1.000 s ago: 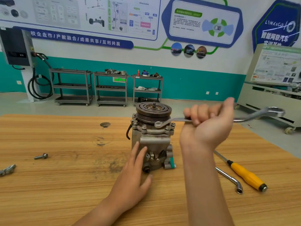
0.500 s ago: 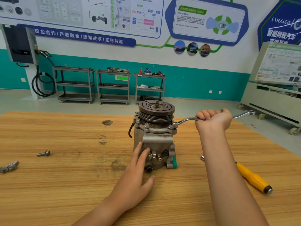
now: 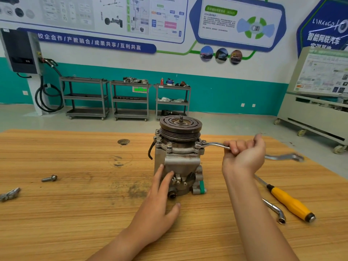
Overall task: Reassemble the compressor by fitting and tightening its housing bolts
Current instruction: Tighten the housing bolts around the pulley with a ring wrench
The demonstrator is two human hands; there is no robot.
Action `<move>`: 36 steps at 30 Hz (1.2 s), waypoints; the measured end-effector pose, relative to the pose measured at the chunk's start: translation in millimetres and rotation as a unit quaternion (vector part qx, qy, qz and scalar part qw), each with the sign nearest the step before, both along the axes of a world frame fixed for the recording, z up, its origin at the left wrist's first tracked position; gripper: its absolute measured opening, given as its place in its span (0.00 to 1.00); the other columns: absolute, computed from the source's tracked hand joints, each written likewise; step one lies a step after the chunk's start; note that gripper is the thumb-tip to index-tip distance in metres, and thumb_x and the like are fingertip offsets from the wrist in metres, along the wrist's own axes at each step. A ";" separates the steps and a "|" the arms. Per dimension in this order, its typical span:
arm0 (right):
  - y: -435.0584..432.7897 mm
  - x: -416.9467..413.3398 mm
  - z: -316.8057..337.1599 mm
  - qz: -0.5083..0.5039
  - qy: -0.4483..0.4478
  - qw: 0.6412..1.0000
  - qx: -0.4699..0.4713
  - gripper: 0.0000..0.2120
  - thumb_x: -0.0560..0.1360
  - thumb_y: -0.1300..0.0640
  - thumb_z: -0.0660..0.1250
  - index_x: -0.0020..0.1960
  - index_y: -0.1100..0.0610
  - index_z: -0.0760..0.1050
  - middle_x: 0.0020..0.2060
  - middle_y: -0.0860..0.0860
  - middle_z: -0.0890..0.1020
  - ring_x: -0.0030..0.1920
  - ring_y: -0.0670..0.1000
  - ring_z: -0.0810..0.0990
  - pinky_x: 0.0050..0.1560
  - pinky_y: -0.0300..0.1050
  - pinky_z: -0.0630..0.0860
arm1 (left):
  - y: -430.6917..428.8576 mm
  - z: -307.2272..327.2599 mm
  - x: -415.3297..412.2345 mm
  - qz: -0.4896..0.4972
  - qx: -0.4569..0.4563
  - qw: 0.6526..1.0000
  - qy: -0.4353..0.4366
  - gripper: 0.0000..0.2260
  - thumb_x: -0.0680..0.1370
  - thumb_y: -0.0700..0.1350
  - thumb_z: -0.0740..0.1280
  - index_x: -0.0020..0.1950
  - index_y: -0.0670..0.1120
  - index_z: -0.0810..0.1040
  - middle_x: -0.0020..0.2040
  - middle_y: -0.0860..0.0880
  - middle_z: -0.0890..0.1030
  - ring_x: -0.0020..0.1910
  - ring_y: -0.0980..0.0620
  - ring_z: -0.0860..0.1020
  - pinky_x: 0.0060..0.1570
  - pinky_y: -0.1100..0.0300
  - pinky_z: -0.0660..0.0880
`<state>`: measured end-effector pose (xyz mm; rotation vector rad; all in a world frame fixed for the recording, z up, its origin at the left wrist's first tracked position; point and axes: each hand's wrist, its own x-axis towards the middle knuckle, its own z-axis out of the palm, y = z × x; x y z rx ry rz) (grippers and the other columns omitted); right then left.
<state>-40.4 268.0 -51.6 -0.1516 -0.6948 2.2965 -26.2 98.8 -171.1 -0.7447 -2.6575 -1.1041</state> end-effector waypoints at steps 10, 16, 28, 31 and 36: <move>-114.7 -0.8 -42.9 -0.336 0.103 0.731 0.585 0.17 0.74 0.57 0.63 0.28 0.56 0.65 0.25 0.50 0.67 0.33 0.48 0.63 0.37 0.47 0.65 | -0.5 -1.7 -1.5 -0.026 0.075 0.996 -0.038 0.02 0.74 0.47 0.62 0.45 0.53 0.74 0.45 0.53 0.76 0.45 0.70 0.71 0.45 0.66 0.69; -137.9 -20.5 -39.5 -0.326 -0.031 0.649 0.687 0.11 0.72 0.54 0.71 0.34 0.59 0.79 0.32 0.52 0.78 0.41 0.55 0.76 0.61 0.58 0.68 | -1.1 -2.7 -2.8 -0.012 0.014 1.000 -0.012 0.10 0.78 0.43 0.61 0.42 0.57 0.67 0.49 0.42 0.78 0.43 0.51 0.73 0.43 0.60 0.70; -8.0 20.7 66.5 0.042 0.175 0.983 0.036 0.25 0.82 0.53 0.49 0.26 0.53 0.56 0.18 0.46 0.55 0.20 0.46 0.50 0.22 0.35 0.52 | -0.9 -0.1 -0.3 -0.001 0.011 1.000 -0.017 0.34 0.78 0.53 0.63 0.74 0.61 0.43 0.60 0.77 0.26 0.62 0.72 0.49 0.57 0.74 0.56; 10.4 -10.2 51.4 0.083 0.035 0.995 -0.039 0.21 0.81 0.53 0.51 0.30 0.53 0.53 0.19 0.46 0.54 0.20 0.46 0.50 0.21 0.35 0.49 | -1.5 -0.2 0.1 -0.004 0.010 1.000 -0.020 0.34 0.78 0.53 0.63 0.74 0.61 0.43 0.59 0.77 0.26 0.63 0.71 0.49 0.58 0.74 0.57; 17.2 -34.3 33.7 0.105 -0.016 0.989 -0.099 0.19 0.80 0.55 0.52 0.31 0.53 0.54 0.18 0.46 0.55 0.18 0.47 0.52 0.20 0.33 0.51 | -1.9 0.4 0.0 -0.005 0.018 0.999 -0.026 0.34 0.78 0.54 0.63 0.74 0.62 0.43 0.60 0.78 0.26 0.63 0.72 0.49 0.58 0.74 0.57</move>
